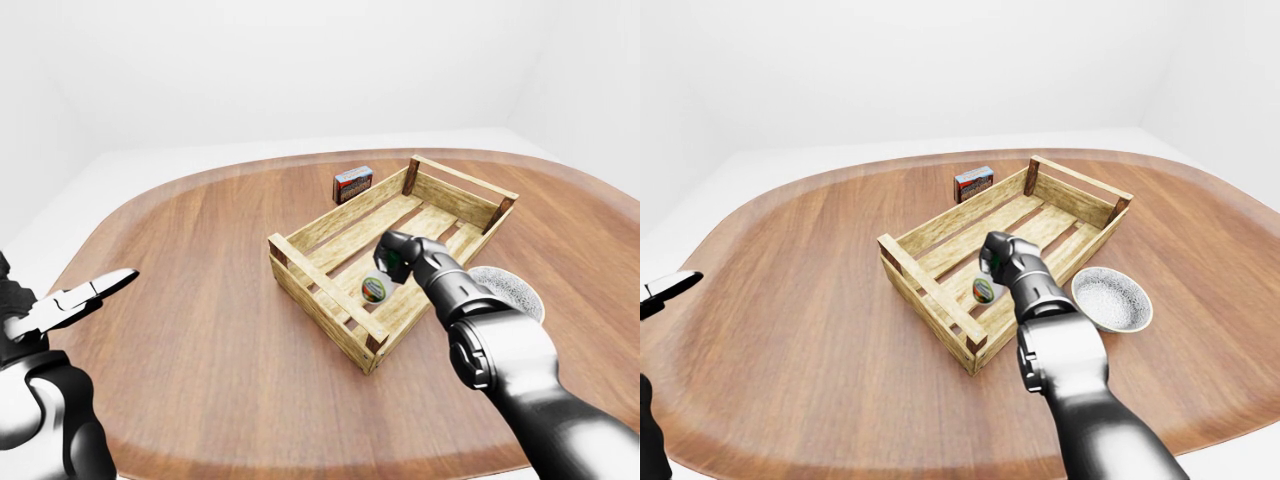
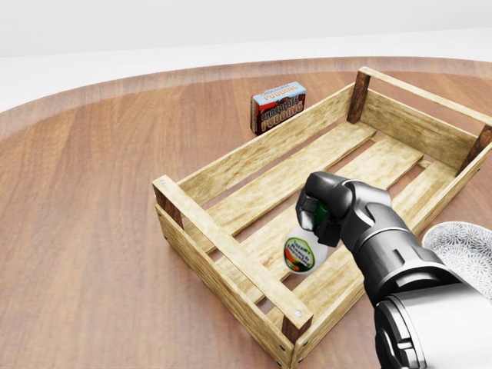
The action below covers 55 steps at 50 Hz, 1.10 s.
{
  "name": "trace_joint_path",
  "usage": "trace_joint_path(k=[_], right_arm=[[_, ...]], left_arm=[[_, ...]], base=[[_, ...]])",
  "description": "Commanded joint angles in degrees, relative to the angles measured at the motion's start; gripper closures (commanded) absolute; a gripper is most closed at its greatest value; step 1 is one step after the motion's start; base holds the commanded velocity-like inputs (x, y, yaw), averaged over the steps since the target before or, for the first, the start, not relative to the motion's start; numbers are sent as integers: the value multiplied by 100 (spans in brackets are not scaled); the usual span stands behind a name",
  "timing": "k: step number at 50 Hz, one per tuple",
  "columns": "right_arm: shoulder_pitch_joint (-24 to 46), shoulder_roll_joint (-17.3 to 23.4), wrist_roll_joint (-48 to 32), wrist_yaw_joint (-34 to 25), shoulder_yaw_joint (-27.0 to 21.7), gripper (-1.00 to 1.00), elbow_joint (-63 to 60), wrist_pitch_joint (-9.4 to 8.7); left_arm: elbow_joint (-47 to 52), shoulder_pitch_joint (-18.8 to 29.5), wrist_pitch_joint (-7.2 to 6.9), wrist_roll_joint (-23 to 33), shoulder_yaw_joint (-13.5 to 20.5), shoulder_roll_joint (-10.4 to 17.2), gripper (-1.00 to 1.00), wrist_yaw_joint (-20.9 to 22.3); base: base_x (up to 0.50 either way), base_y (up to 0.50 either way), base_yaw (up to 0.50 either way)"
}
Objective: Pick up the salad dressing and put it in the tray.
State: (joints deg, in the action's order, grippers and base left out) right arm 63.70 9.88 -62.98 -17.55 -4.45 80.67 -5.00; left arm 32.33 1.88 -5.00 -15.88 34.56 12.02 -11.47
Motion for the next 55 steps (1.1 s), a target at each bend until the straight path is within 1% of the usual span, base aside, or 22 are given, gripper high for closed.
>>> trace_joint_path(k=[1, 6, 11, 29, 55], right_arm=[[19, 68, -263, -19, -142, 100, -54, 0], [75, 78, -310, -71, -176, 100, -52, 0], [102, 74, -381, -111, -184, 100, -48, 0], [256, -20, -502, -197, -217, 100, -49, 0], [302, -79, -569, -142, -241, 100, -46, 0]], left_arm=[[-285, -26, 0, 214, -193, -103, -100, 54], [-420, -27, 0, 298, -277, -124, -100, 51], [-468, -39, 0, 308, -284, -124, -100, 47], [-276, -55, 0, 211, -194, -112, -100, 43], [-188, -57, 0, 173, -173, -123, -100, 41]], base=[[0, 0, 0], [0, 0, 0], [0, 0, 0], [0, 0, 0], [0, 0, 0]])
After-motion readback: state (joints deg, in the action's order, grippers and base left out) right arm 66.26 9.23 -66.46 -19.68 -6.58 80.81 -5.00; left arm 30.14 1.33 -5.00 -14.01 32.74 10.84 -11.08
